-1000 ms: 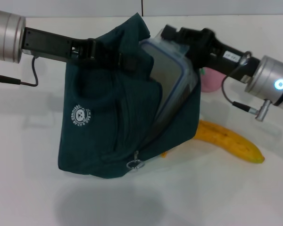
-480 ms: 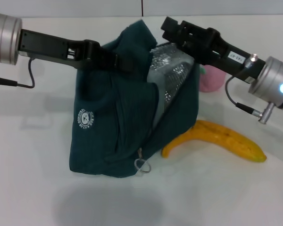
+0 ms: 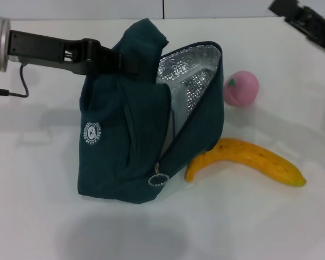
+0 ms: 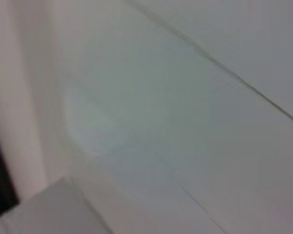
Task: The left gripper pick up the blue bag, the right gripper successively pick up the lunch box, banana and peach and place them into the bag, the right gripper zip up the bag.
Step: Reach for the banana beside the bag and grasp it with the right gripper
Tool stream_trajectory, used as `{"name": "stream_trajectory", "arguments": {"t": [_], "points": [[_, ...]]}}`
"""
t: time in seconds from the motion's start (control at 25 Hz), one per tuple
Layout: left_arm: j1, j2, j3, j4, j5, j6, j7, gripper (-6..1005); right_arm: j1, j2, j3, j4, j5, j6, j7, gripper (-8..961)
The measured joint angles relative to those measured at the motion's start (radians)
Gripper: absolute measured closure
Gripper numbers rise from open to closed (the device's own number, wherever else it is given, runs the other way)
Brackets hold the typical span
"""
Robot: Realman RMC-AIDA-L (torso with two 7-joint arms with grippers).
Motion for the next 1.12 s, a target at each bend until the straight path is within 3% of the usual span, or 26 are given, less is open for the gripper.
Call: {"name": "stream_trajectory", "arguments": {"t": [0.08, 0.16, 0.24, 0.32, 0.48, 0.56, 0.68, 0.88, 0.96, 1.12], "points": [[0.001, 0.001, -0.001, 0.000, -0.003, -0.003, 0.000, 959, 0.001, -0.051, 0.022, -0.025, -0.054, -0.008, -0.038, 194], [0.002, 0.002, -0.001, 0.000, -0.004, -0.003, 0.000, 959, 0.002, -0.081, 0.059, -0.070, -0.142, 0.018, -0.068, 124], [0.002, 0.003, -0.001, 0.000, -0.004, -0.003, 0.000, 959, -0.001, -0.107, 0.131, -0.157, -0.309, 0.092, -0.079, 127], [0.005, 0.003, -0.001, 0.000, -0.004, -0.002, 0.000, 959, -0.013, -0.117, 0.220, -0.272, -0.496, 0.169, -0.029, 131], [0.006, 0.003, -0.001, 0.000, -0.005, -0.001, 0.000, 959, -0.027, -0.098, 0.407, -0.549, -0.936, 0.220, 0.221, 135], [0.006, 0.003, 0.000, 0.000, -0.006, -0.001, 0.000, 959, -0.005, -0.077, 0.497, -0.706, -1.179, 0.180, 0.401, 135], [0.006, 0.003, -0.001, 0.000, -0.007, -0.002, 0.000, 959, 0.069, -0.065, 0.570, -0.858, -1.486, 0.055, 0.679, 136], [0.004, 0.003, -0.001, 0.000, -0.008, -0.002, 0.000, 959, 0.211, -0.061, 0.586, -0.905, -1.775, -0.149, 0.879, 137], [0.004, 0.003, -0.001, 0.000, -0.008, -0.002, 0.000, 959, 0.258, -0.048, 0.584, -0.901, -1.857, -0.217, 0.914, 137], [0.002, 0.004, -0.001, 0.000, -0.008, -0.002, -0.003, 959, 0.321, 0.009, 0.577, -0.885, -2.021, -0.273, 0.934, 137]]}}
